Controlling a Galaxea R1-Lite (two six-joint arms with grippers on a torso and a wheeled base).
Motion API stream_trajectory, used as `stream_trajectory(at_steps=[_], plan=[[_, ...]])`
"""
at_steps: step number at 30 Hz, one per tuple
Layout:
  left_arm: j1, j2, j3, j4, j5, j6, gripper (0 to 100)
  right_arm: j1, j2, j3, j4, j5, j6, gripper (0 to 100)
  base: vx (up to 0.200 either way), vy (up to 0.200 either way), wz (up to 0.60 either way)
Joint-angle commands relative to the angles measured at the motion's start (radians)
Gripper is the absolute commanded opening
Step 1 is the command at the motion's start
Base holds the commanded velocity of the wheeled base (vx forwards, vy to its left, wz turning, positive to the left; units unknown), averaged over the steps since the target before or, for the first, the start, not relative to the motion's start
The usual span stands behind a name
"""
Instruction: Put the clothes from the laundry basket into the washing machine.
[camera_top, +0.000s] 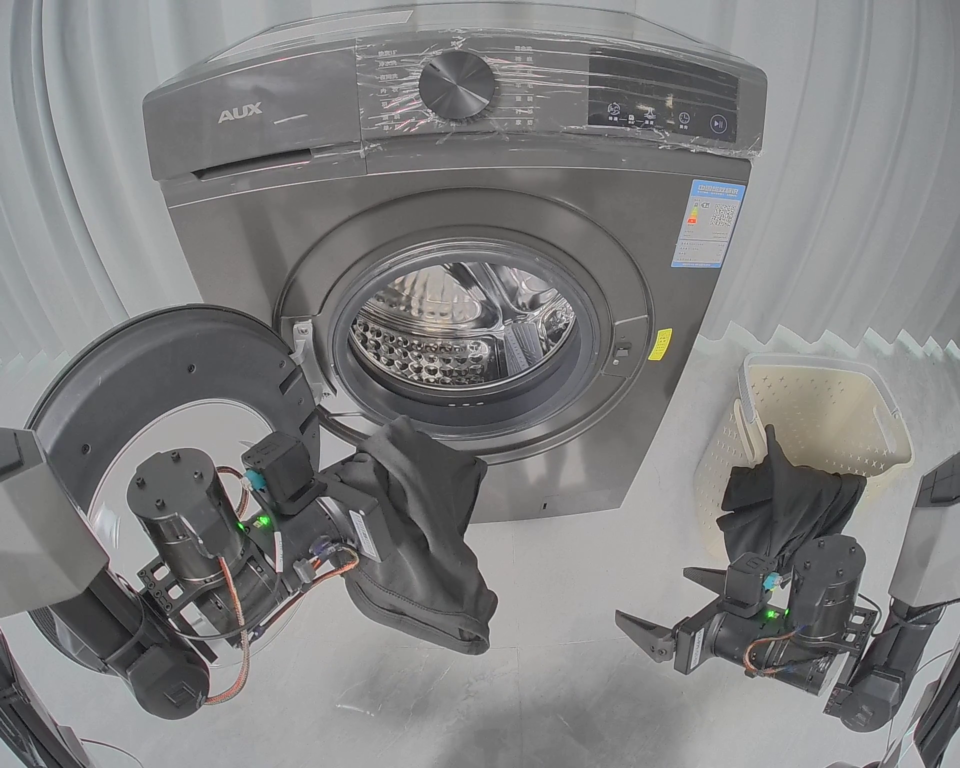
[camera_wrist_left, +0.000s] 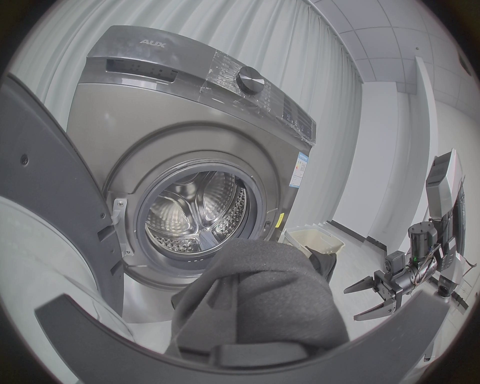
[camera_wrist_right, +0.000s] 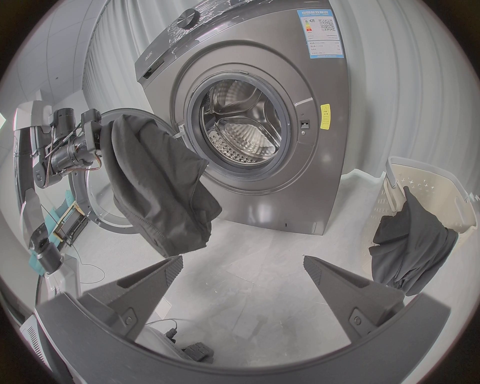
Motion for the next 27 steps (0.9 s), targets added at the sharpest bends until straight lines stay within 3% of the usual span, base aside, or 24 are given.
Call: stream_trajectory(at_steps=[1,5,11,20,27], plan=[[0.003,0.017,0.01,0.0,0.015,0.001,0,-0.009,0.013,-0.02,0.0,-0.002,0.001,100,0.0,0.0,0.0],[0.008,0.017,0.007,0.0,0.017,-0.003,0,-0.003,0.011,-0.023,0.0,-0.002,0.001,100,0.0,0.0,0.0],[0.014,0.037,0.008,0.0,0.018,0.002,0,0.007,-0.013,-0.034,0.0,-0.007,-0.001,100,0.2,0.0,0.0],[0.012,0.049,0.007,0.0,0.02,0.004,0,0.008,-0.012,-0.032,0.0,-0.007,0.001,100,0.0,0.0,0.0],[0.003,0.058,0.008,0.0,0.02,0.01,0,0.008,-0.012,-0.031,0.0,-0.007,0.001,100,0.171,0.0,0.0]])
